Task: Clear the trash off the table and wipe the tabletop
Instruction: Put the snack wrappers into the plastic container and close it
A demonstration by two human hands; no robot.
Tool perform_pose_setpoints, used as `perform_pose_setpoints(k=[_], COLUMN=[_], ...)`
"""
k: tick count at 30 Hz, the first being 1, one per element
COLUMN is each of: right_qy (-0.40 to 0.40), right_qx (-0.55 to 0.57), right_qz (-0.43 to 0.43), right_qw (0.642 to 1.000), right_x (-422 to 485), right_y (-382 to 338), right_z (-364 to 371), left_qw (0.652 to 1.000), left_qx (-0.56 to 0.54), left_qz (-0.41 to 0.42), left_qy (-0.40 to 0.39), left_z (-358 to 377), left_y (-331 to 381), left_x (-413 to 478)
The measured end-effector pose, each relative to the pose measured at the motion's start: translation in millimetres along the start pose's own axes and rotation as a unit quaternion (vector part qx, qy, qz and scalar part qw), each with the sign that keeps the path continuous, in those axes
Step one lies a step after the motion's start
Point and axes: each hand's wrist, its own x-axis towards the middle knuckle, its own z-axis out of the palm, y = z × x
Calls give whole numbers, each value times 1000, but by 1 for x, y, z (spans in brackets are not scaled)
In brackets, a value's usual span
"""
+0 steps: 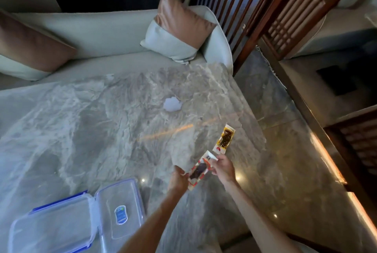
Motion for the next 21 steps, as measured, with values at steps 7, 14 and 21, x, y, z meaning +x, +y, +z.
perform_pose_setpoints(k=[7,14,21], right_qy=[18,-5,-49], right_qx=[-162,-209,-267], right_qz=[-76,-111,-106], right_qw=[984,972,957], right_x=[144,197,195], right_y=[-43,-46,-54], right_z=[-72,-79,-79], left_qw=[995,975,975], left_qx=[70,140,146], left_qz=[-37,-140,-135], left_qy=[57,99,99], left_z=[95,133,151], left_y=[125,152,146], left_x=[41,61,62])
